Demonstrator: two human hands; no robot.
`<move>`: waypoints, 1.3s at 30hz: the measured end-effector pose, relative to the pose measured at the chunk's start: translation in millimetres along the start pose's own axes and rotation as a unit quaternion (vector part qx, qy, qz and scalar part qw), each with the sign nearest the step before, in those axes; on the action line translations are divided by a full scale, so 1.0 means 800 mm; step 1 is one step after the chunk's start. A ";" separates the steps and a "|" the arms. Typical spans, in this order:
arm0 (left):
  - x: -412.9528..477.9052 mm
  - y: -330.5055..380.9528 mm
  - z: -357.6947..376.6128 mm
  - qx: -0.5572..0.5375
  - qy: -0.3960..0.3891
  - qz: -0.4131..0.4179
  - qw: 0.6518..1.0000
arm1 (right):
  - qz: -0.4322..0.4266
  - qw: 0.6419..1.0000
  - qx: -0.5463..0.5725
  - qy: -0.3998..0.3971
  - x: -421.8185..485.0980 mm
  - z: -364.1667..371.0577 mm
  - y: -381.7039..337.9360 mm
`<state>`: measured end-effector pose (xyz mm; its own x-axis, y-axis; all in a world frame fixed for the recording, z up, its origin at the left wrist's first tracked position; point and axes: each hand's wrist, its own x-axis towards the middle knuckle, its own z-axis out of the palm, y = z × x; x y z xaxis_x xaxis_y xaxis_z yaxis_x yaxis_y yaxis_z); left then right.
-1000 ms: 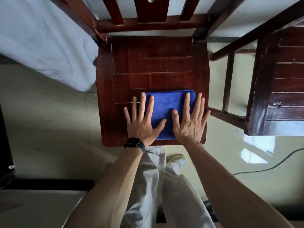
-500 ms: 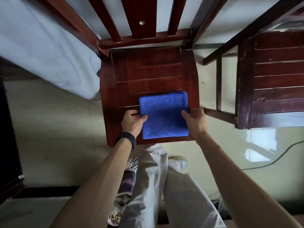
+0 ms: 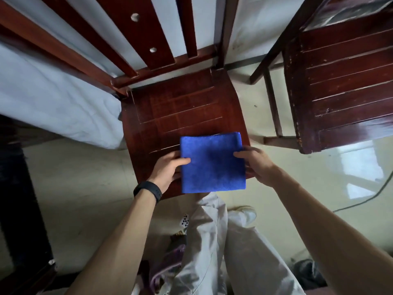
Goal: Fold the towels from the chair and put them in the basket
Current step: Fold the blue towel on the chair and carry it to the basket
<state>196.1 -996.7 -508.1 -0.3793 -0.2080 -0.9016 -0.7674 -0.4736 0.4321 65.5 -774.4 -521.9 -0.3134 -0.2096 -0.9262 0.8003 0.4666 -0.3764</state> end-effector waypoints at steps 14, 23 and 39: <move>-0.192 0.033 0.193 0.087 -0.121 -0.031 0.988 | -0.038 0.986 0.163 0.027 -0.277 -0.185 0.070; -0.402 0.130 0.497 0.225 -0.295 0.063 0.926 | -0.202 0.912 0.297 0.198 -0.563 -0.397 0.097; -0.573 0.198 0.998 0.372 -0.492 0.169 0.769 | -0.351 0.717 0.423 0.430 -0.756 -0.714 0.114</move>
<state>-164.0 -293.2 -10.2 -0.5487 0.7102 -0.4412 -0.4829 0.1615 0.8606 36.5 -114.4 -8.2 -0.6986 0.6384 -0.3232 0.2015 -0.2579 -0.9449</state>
